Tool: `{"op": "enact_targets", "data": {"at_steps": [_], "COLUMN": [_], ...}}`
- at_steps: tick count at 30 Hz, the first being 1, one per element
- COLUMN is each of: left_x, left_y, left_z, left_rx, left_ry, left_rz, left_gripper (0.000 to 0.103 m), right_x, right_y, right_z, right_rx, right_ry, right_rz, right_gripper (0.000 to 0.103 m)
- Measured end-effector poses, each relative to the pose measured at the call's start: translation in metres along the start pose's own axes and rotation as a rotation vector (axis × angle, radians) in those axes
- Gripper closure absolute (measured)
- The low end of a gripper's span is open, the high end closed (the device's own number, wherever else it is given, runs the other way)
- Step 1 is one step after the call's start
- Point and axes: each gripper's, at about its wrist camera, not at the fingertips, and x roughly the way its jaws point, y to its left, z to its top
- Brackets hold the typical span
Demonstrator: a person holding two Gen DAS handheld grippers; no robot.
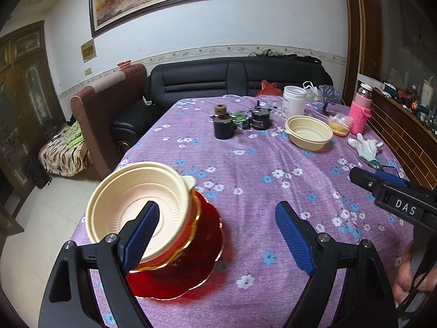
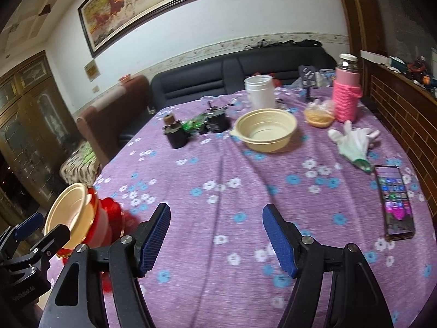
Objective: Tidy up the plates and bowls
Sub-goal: 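Move both grippers across the table to the second beige bowl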
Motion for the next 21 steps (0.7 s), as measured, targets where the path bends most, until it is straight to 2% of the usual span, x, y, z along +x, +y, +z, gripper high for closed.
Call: {"op": "enact_targets", "data": {"at_steps": [12,21], "left_x": [0.006,0.006], "left_y": [-0.032,-0.051], "left_z": [0.003,0.006], "left_rx": [0.062,0.094], "left_ry": [0.010,0.005], "left_rz": [-0.013,-0.025], "left_gripper": [0.016,0.016], "right_x": [-0.015,-0.023], "right_y": [-0.045,-0.066], "right_z": [0.003,0.001], "right_rx": [0.025,0.056], "right_ry": [-0.028,-0.032], "right_rz": [-0.067,-0.084], "right_gripper": [0.027,0.026]}}
